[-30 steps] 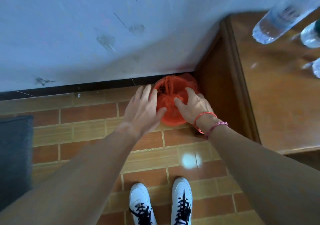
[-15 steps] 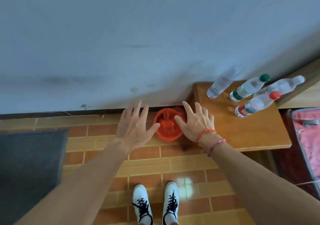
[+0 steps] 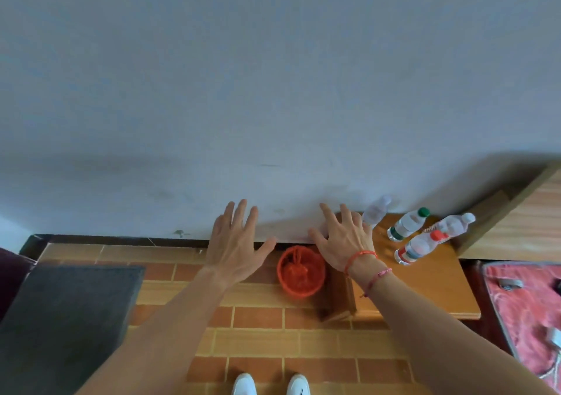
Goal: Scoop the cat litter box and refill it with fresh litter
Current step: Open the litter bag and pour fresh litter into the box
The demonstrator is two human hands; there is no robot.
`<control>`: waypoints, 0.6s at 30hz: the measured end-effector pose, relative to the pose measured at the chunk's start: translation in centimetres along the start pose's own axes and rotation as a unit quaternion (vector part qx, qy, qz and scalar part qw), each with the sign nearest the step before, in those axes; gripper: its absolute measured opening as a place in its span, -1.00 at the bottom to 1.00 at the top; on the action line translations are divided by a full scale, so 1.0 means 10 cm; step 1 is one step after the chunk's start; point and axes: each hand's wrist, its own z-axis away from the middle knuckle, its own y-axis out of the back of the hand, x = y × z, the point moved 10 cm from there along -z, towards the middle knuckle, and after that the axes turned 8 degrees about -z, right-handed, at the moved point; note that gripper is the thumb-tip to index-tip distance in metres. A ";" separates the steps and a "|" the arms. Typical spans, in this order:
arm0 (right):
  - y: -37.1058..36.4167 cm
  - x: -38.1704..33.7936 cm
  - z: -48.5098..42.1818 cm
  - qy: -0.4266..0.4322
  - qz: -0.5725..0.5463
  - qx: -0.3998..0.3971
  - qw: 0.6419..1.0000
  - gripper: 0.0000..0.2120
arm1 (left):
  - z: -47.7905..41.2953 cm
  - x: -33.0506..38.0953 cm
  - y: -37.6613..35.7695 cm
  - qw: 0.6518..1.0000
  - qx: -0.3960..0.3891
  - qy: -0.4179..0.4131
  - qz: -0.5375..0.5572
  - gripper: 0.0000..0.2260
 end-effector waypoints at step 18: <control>0.30 -1.42 -0.09 0.239 0.020 -0.026 0.970 -0.39 | 1.06 -0.95 0.72 0.963 0.053 0.264 -0.018 -0.24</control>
